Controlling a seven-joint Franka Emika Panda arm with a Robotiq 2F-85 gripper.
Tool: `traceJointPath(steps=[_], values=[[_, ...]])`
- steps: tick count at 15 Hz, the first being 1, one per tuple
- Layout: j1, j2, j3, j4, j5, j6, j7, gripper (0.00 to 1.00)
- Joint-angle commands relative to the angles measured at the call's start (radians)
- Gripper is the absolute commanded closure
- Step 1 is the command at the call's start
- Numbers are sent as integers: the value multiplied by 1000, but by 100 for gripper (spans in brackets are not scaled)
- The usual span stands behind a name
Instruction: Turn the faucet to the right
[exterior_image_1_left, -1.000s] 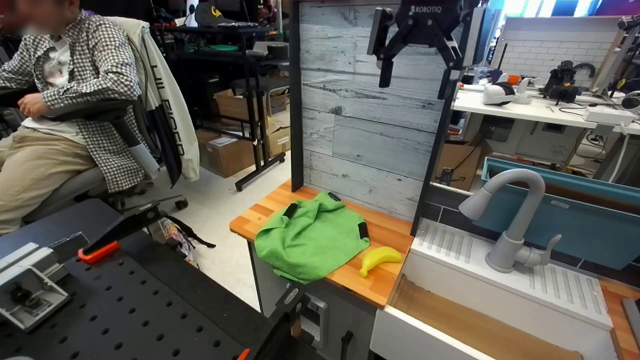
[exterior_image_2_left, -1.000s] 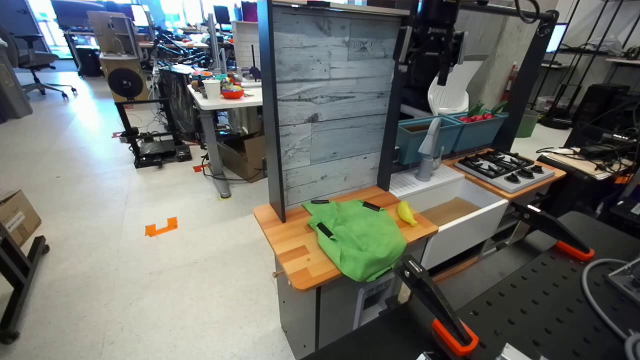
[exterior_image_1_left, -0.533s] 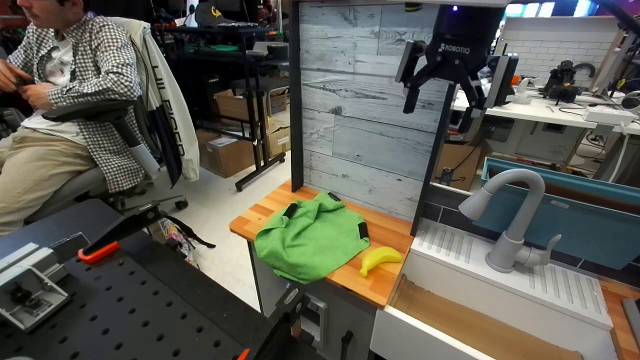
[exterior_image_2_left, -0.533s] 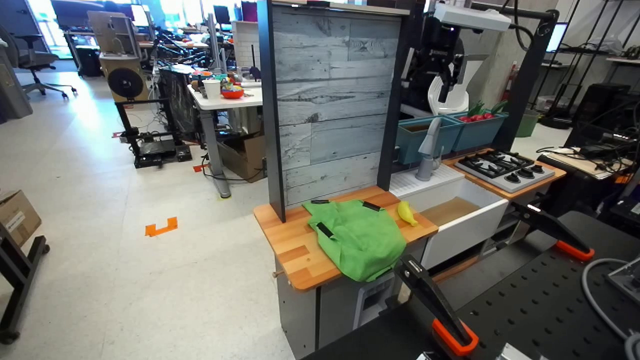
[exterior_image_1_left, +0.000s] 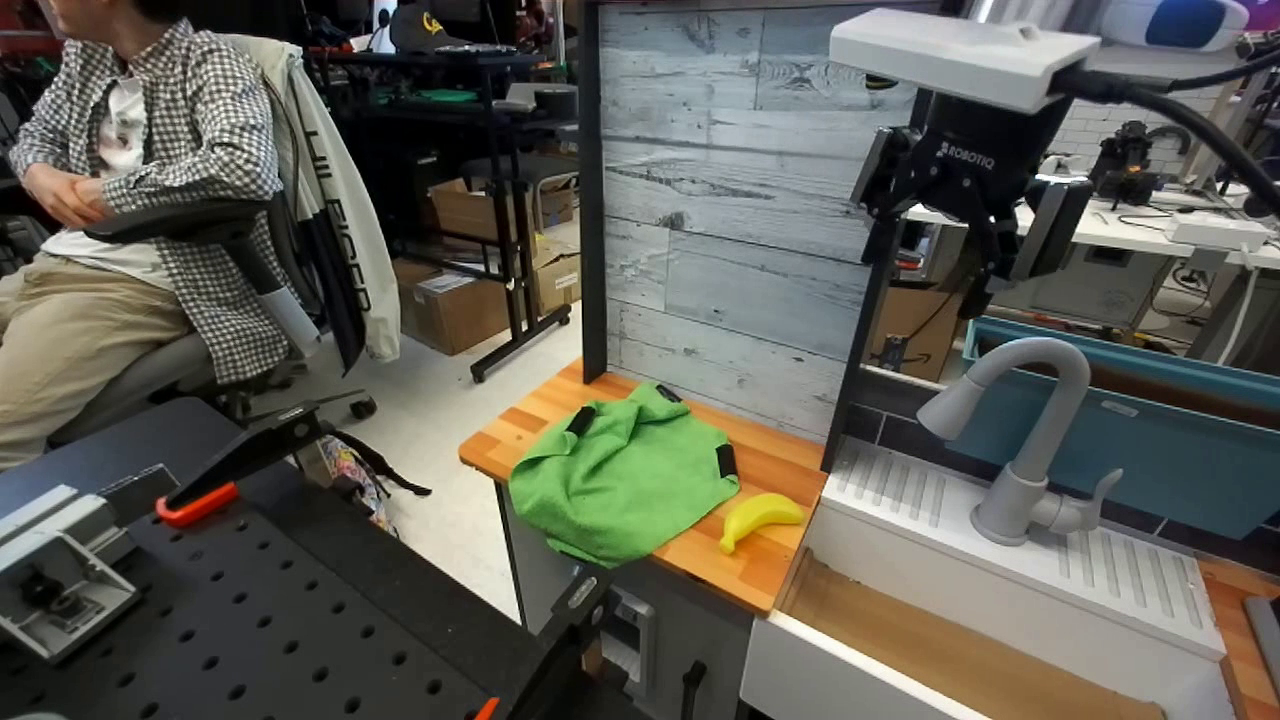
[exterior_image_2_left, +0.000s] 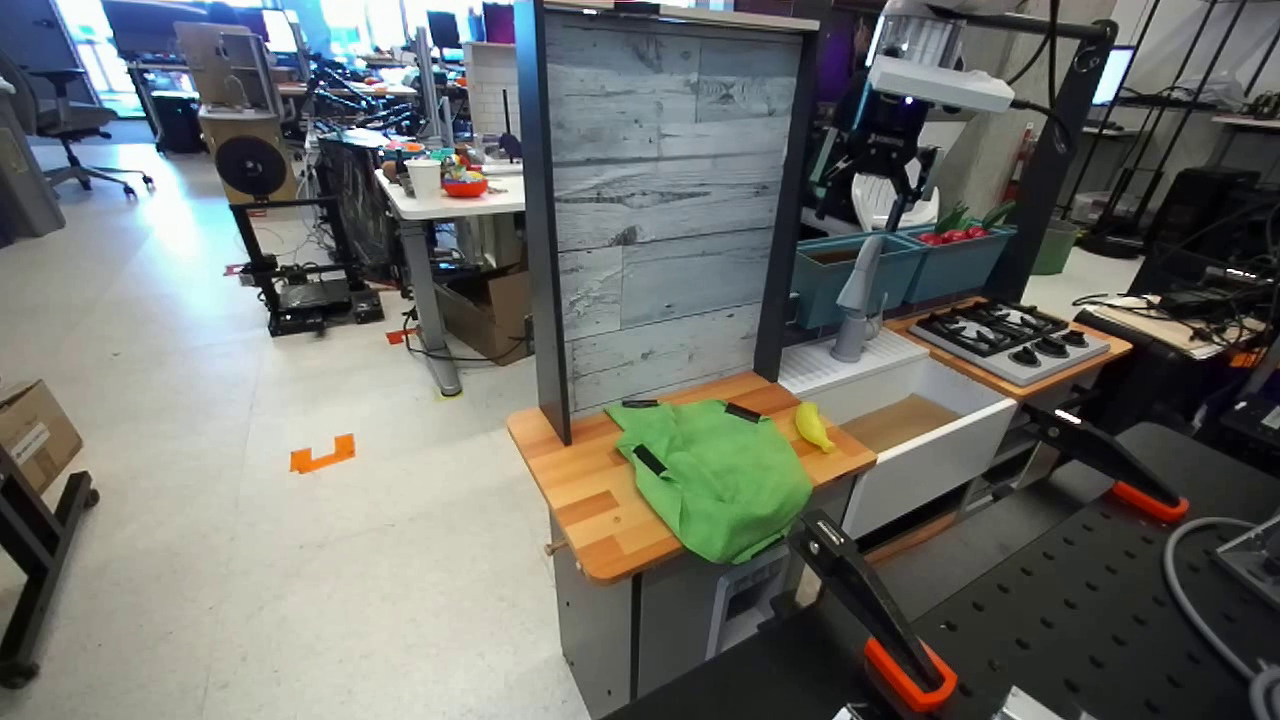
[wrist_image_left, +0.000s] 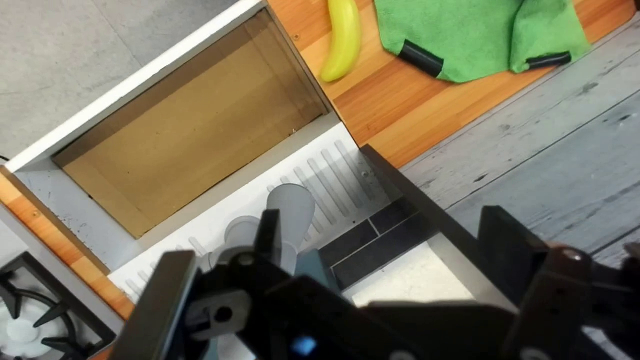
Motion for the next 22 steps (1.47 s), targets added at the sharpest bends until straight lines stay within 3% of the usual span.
traceJointPath(steps=[1,7,13,22], values=[[-3,45,-23,46,17,39,72,0],[43,70,-101,35,-31,104,246,0],[100,111,-173,48,-102,90,398,0],[114,181,-178,114,-131,68,448,0]])
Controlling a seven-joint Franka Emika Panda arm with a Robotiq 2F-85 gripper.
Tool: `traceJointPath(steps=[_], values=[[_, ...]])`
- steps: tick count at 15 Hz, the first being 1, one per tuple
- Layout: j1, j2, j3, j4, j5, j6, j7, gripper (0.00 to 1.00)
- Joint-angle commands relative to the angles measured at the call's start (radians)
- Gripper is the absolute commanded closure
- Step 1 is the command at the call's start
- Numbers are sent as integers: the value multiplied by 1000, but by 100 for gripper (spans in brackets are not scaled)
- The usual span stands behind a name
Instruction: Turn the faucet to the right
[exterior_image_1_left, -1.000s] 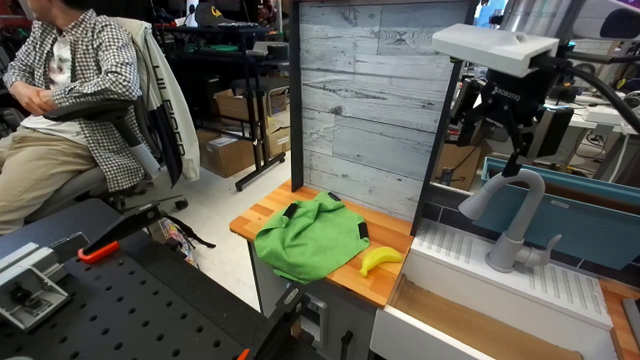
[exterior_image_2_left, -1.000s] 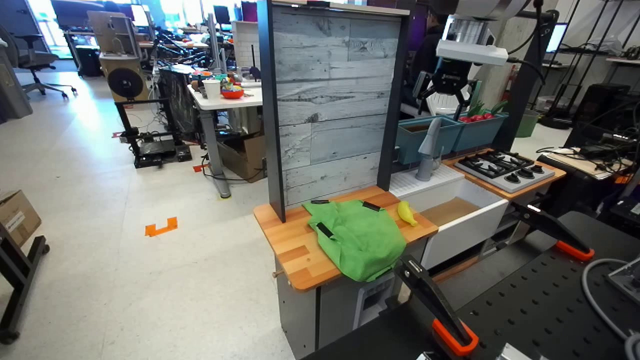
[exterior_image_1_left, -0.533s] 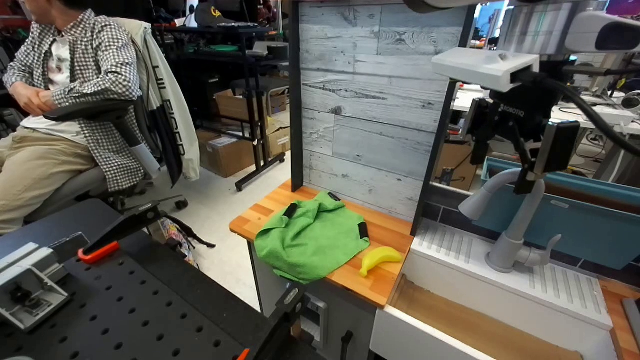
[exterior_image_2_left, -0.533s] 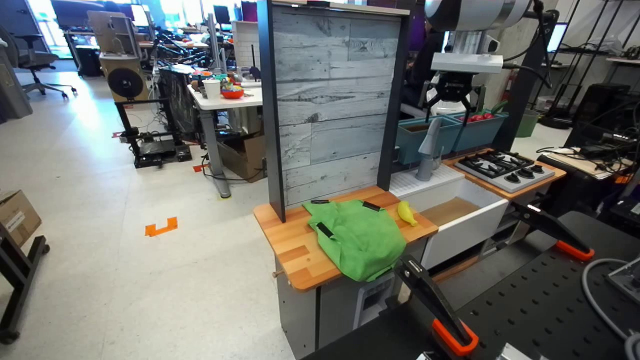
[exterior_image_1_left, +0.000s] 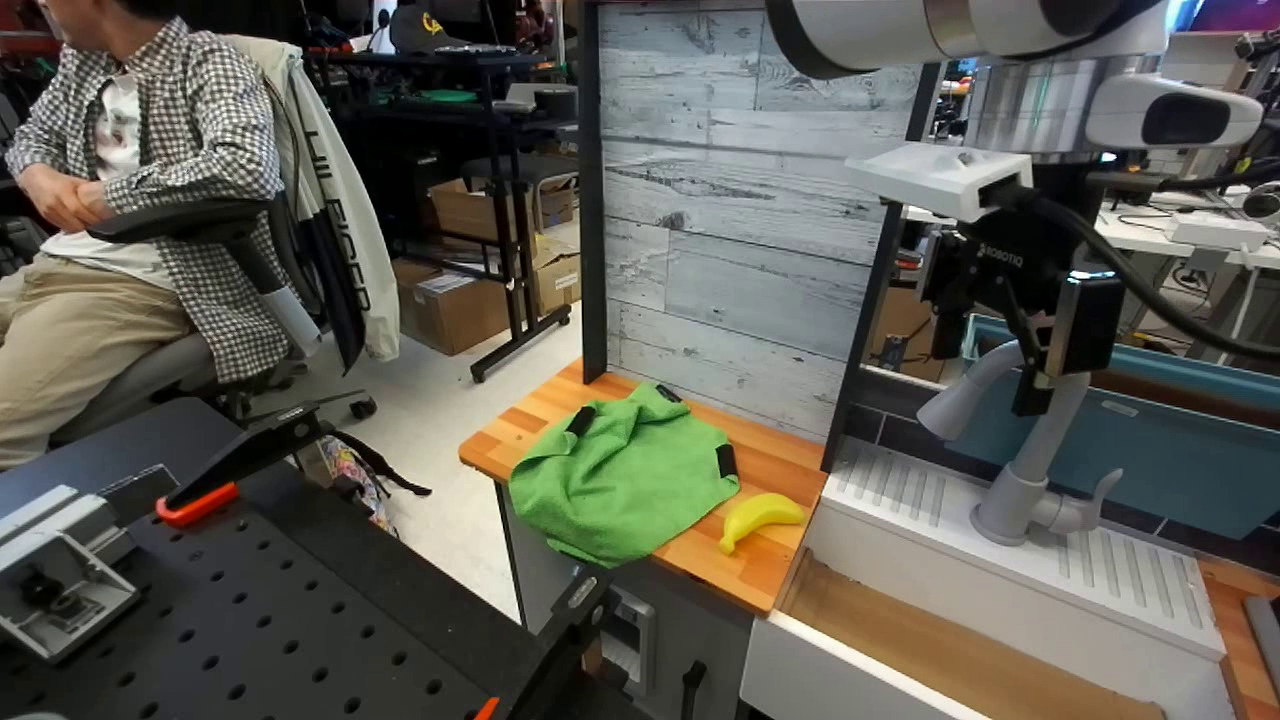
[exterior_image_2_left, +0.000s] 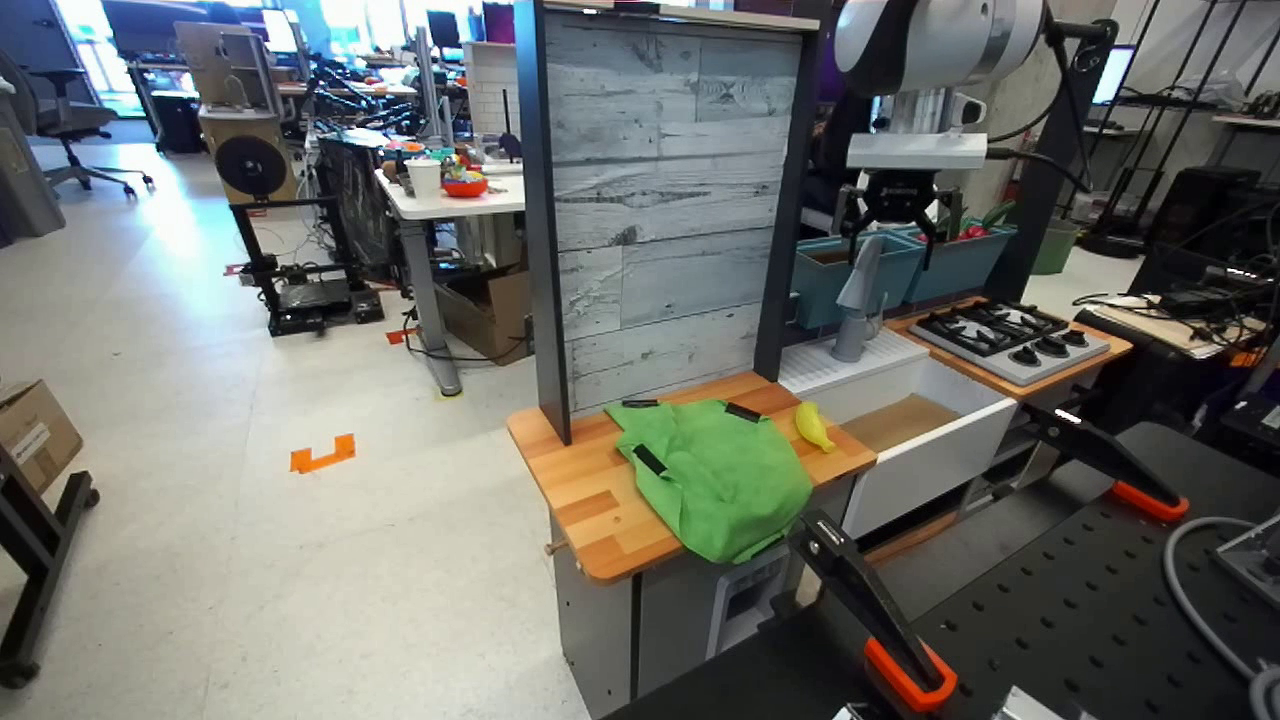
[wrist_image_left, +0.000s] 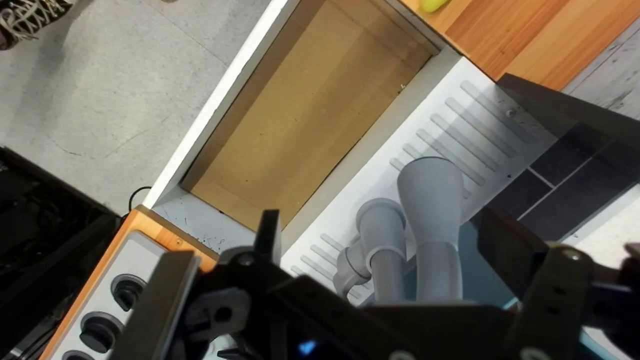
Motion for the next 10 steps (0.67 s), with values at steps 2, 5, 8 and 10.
traceJointPath(steps=[2,5,8,10], values=[[9,58,-10,88,-6,-17,17,0],[9,76,-8,118,-5,-17,17,0],[7,98,-7,155,-4,-25,18,26],[7,113,-8,177,-5,-28,21,42]])
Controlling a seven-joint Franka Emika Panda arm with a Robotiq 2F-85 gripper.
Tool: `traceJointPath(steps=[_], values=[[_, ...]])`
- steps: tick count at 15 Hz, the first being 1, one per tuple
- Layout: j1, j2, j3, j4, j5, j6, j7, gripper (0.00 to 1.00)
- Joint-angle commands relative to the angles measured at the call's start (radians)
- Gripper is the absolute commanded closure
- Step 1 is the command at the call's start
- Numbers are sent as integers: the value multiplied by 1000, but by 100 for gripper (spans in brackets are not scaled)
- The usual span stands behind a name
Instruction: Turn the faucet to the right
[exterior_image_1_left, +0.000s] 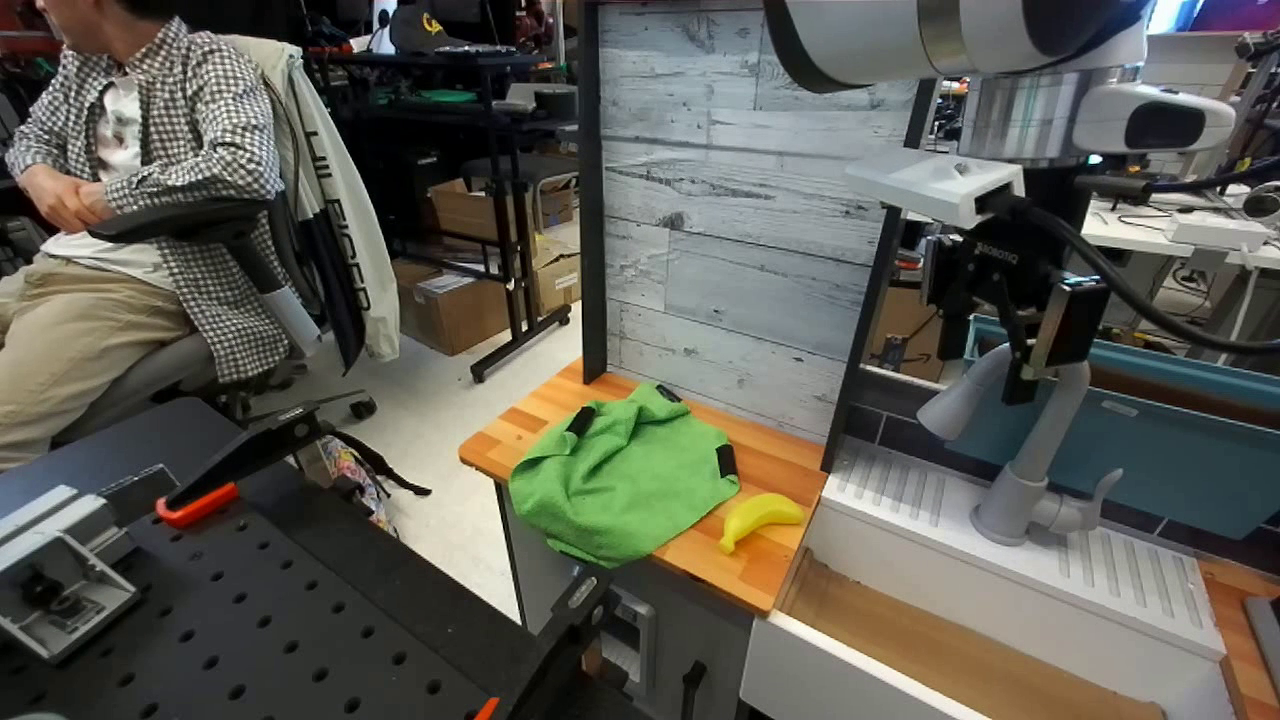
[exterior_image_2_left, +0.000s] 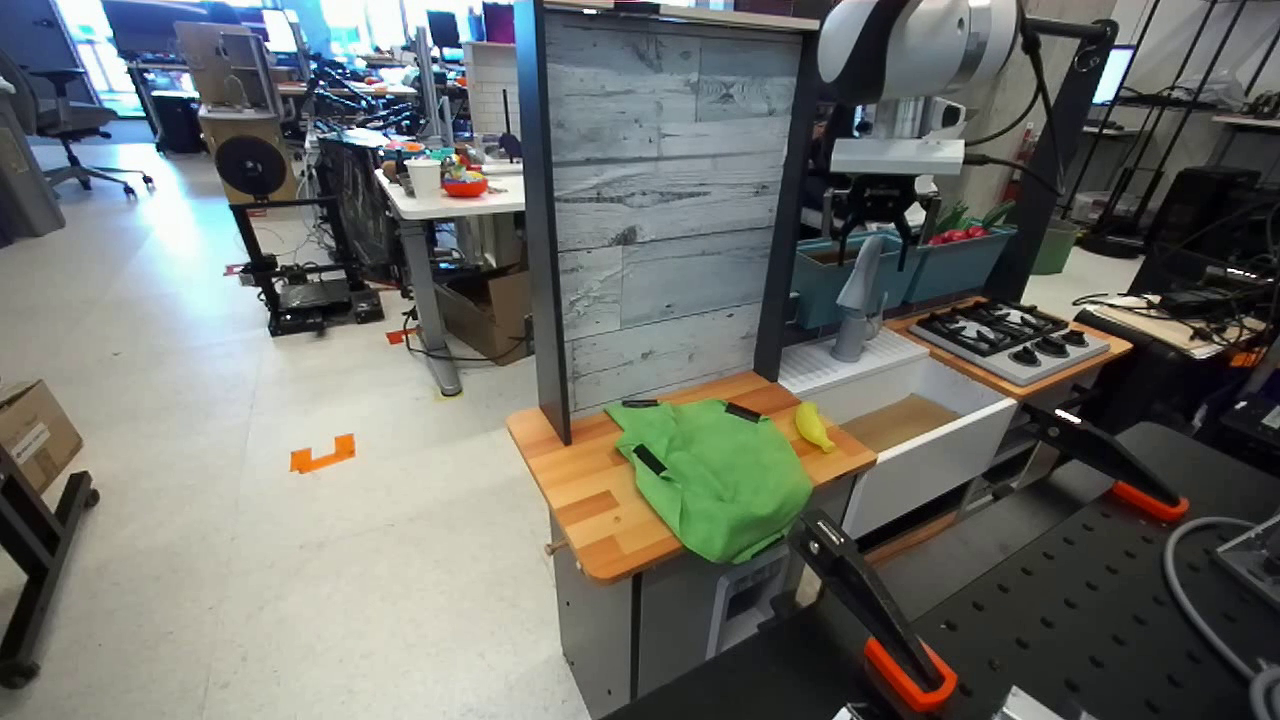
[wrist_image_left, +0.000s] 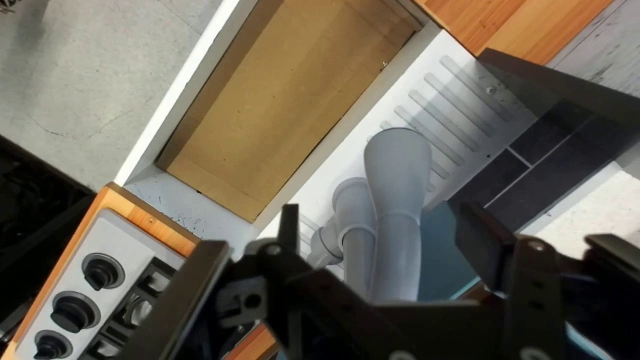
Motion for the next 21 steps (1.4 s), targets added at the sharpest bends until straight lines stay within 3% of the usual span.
traceJointPath(steps=[1,7,15,21], values=[[3,52,-8,84,-5,-28,20,51],[2,78,-8,115,-8,-28,17,95],[-22,60,11,97,-11,-31,-60,93],[-67,66,45,109,-18,-42,-207,93]])
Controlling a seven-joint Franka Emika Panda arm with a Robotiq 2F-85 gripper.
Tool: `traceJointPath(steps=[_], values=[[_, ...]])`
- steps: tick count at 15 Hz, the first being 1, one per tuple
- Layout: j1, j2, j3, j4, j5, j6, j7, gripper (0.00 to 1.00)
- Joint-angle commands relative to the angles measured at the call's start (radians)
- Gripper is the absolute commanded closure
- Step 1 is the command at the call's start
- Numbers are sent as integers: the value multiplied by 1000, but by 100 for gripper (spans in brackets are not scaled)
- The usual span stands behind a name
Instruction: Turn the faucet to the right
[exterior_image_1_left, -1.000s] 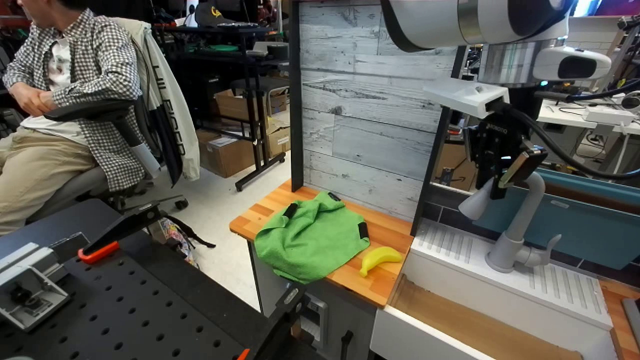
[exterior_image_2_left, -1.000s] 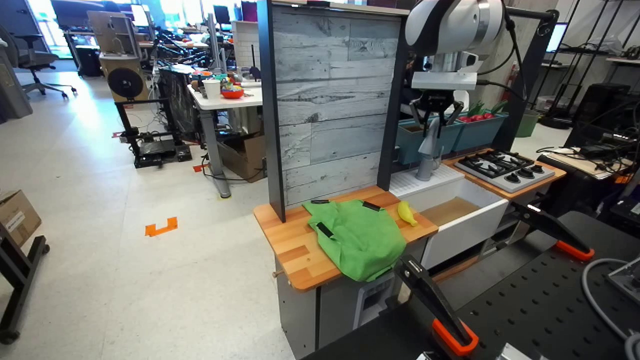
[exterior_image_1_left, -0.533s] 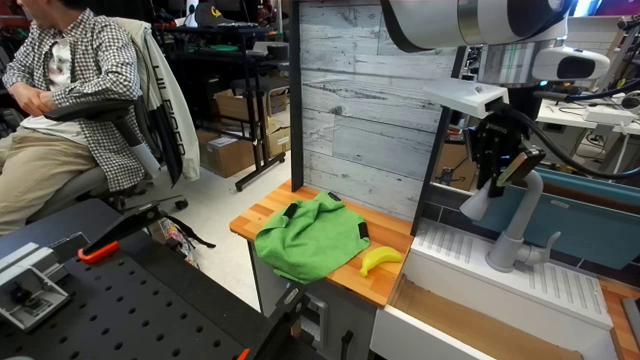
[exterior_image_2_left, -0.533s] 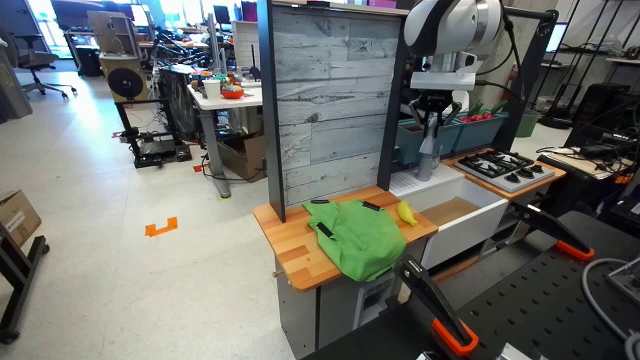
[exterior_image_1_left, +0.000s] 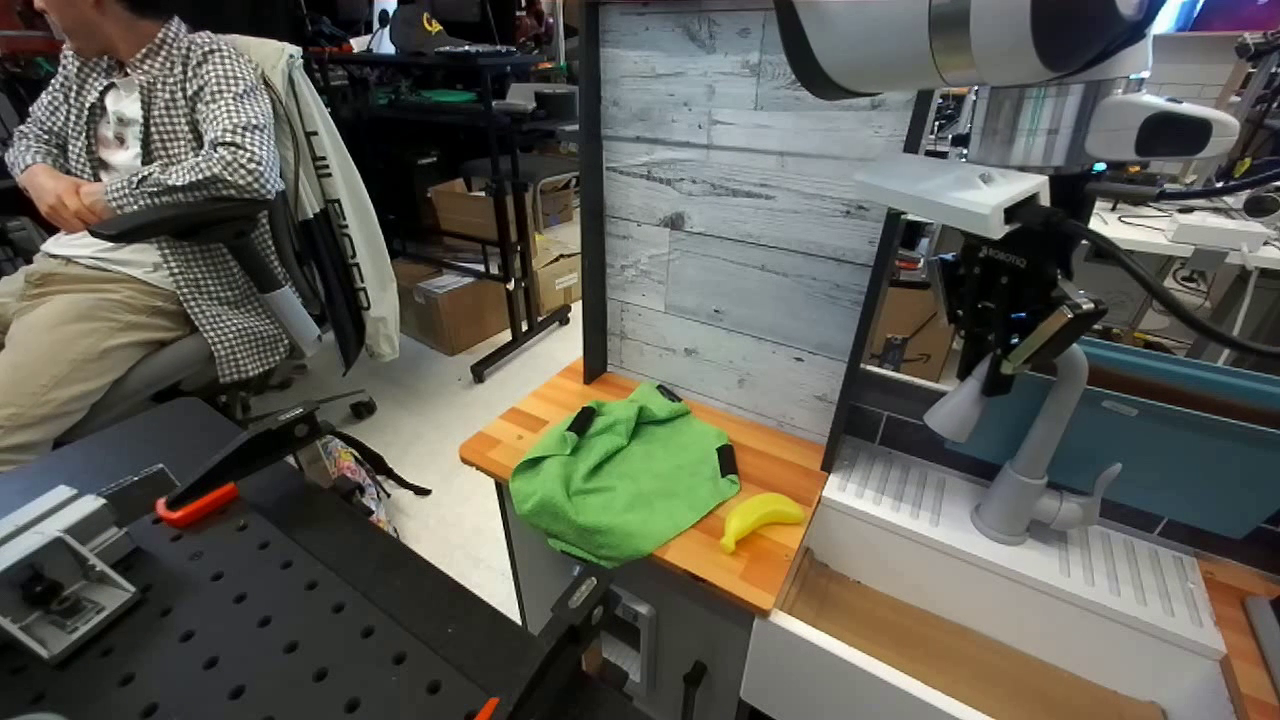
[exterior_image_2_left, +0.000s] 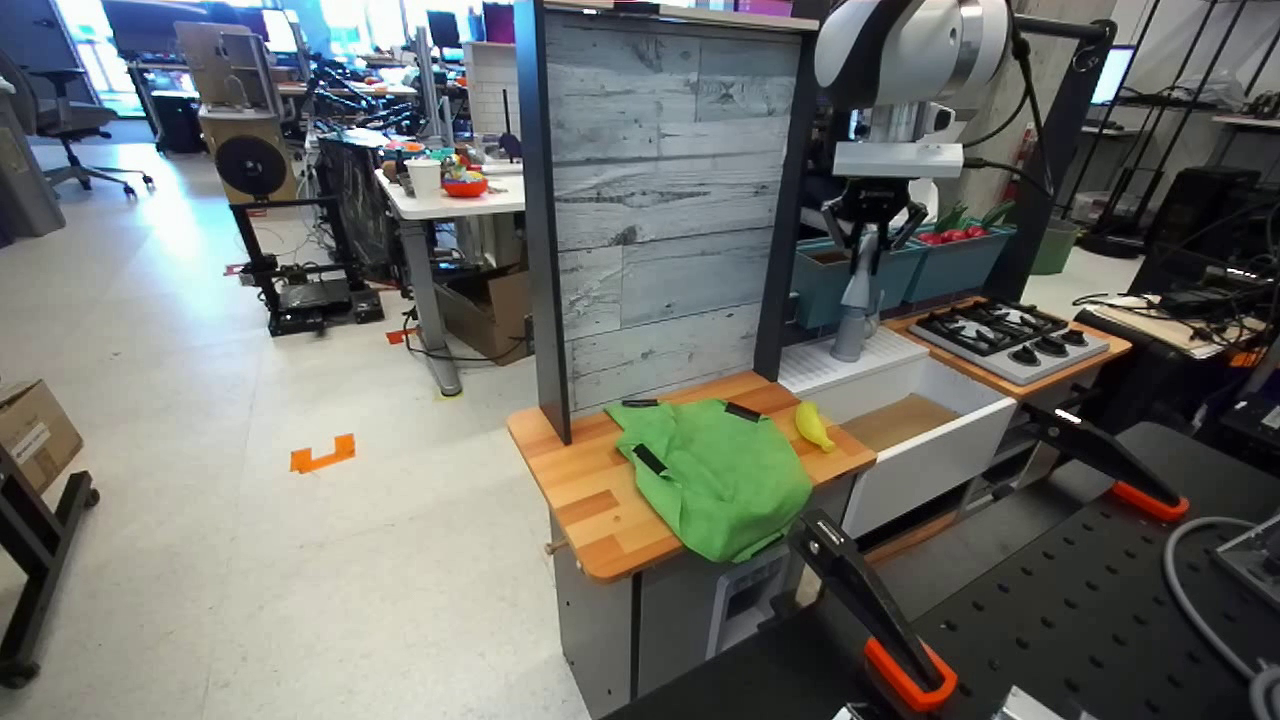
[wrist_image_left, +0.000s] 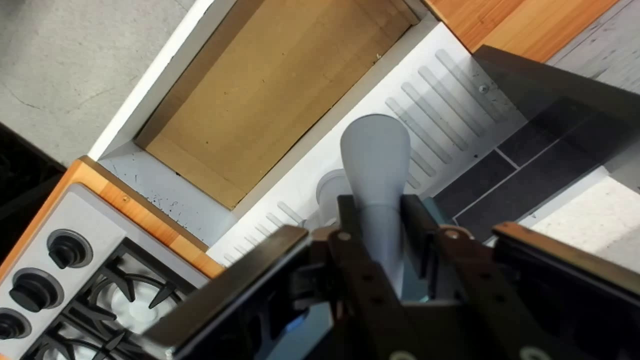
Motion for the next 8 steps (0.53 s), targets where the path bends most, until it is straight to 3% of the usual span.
traceJointPath(steps=[1,8], values=[[-50,23,28,37,-20,-33,-144,93],[-124,40,58,67,-12,-74,-325,93]])
